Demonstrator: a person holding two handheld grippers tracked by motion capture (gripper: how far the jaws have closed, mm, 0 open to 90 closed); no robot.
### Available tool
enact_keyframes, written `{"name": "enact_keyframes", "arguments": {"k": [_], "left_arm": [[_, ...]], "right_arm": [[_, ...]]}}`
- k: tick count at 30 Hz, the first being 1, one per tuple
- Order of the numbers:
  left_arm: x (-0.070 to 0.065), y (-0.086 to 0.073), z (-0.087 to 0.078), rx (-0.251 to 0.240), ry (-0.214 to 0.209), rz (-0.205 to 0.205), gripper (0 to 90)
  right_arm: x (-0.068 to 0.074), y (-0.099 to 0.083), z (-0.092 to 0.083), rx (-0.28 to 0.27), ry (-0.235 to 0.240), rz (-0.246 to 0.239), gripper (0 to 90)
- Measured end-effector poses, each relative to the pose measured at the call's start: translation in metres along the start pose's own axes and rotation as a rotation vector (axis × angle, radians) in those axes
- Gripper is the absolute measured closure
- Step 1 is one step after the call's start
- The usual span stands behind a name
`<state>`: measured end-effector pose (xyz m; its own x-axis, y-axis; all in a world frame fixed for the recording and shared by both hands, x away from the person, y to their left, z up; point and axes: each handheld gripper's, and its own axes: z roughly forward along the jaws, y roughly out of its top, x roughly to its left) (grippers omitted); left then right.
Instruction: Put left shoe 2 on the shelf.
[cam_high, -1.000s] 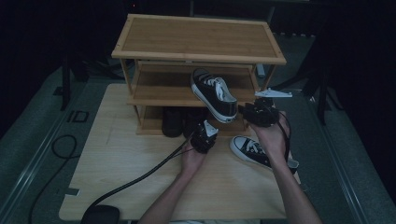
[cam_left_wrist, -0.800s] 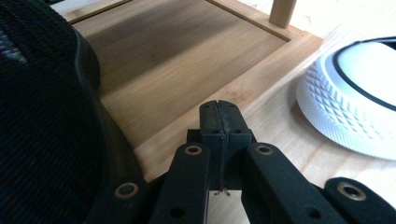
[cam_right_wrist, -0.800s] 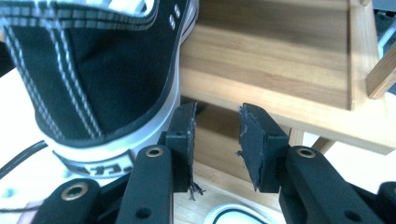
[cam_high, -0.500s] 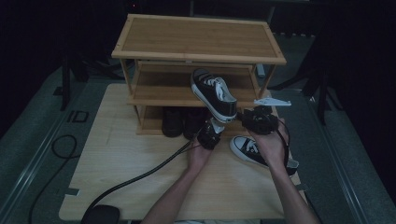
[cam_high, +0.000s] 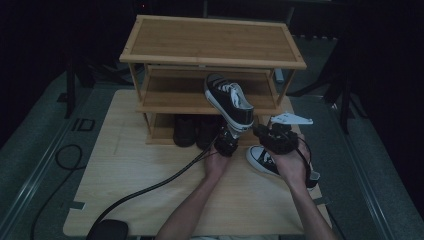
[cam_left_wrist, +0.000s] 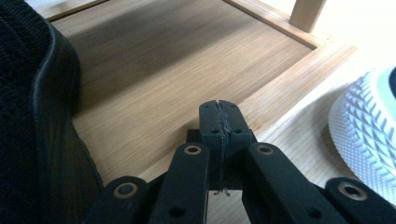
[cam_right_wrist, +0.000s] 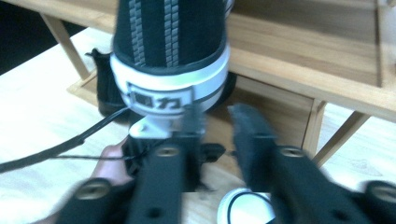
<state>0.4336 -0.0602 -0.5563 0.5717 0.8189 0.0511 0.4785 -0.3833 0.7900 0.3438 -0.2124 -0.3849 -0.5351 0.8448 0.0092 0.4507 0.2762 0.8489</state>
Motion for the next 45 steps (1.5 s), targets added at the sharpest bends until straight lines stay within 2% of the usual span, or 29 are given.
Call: {"name": "enact_keyframes", "arguments": {"k": [1,2,3,4,7,13,14,15,19,31,33,35,37,38,45], "left_arm": [[-0.001,0.001,0.002,-0.019,0.000,-0.031,89.4],[-0.001,0.001,0.002,-0.019,0.000,-0.031,89.4],[0.001,0.001,0.002,-0.001,0.006,-0.007,89.4],[0.001,0.001,0.003,-0.010,0.006,-0.012,89.4],[0.002,0.003,0.005,-0.010,0.007,-0.018,89.3],[0.002,0.007,0.011,-0.007,0.019,-0.036,89.5],[0.001,0.008,0.012,-0.008,0.022,-0.049,89.5],[0.002,0.008,0.012,0.006,0.027,-0.038,89.5],[0.001,0.012,0.018,0.031,0.054,-0.038,89.3],[0.000,0.012,0.018,0.036,0.056,-0.038,90.0],[0.000,0.012,0.018,0.036,0.061,-0.045,90.0],[0.000,0.012,0.018,0.035,0.045,-0.042,90.0],[-0.001,0.012,0.018,0.038,0.056,-0.050,90.0],[0.000,0.012,0.018,0.040,0.057,-0.042,90.0],[0.000,0.012,0.018,0.033,0.055,-0.052,90.0]], "right_arm": [[0.004,0.000,-0.001,-0.005,0.004,-0.017,84.2],[0.004,0.000,-0.001,-0.005,0.004,-0.017,84.2],[0.006,0.000,-0.001,-0.012,0.009,-0.022,85.5],[0.010,0.000,-0.001,-0.016,0.010,-0.032,88.2],[0.012,0.000,-0.002,-0.022,0.001,-0.037,88.5],[0.013,-0.002,-0.004,-0.030,0.026,-0.037,89.0],[0.013,-0.002,-0.003,-0.029,0.027,-0.041,89.0],[0.014,-0.002,-0.004,-0.031,0.028,-0.043,89.2],[0.015,-0.002,-0.004,-0.033,0.029,-0.047,89.6],[0.018,0.000,-0.004,-0.035,0.041,-0.055,89.8],[0.019,0.000,-0.003,-0.034,0.052,-0.059,89.9],[0.022,0.001,-0.003,-0.033,0.067,-0.066,90.0],[0.026,0.002,-0.001,-0.032,0.078,-0.077,90.0],[0.027,0.003,-0.001,-0.031,0.083,-0.078,90.0],[0.030,0.004,0.001,-0.029,0.096,-0.083,90.0]]}}
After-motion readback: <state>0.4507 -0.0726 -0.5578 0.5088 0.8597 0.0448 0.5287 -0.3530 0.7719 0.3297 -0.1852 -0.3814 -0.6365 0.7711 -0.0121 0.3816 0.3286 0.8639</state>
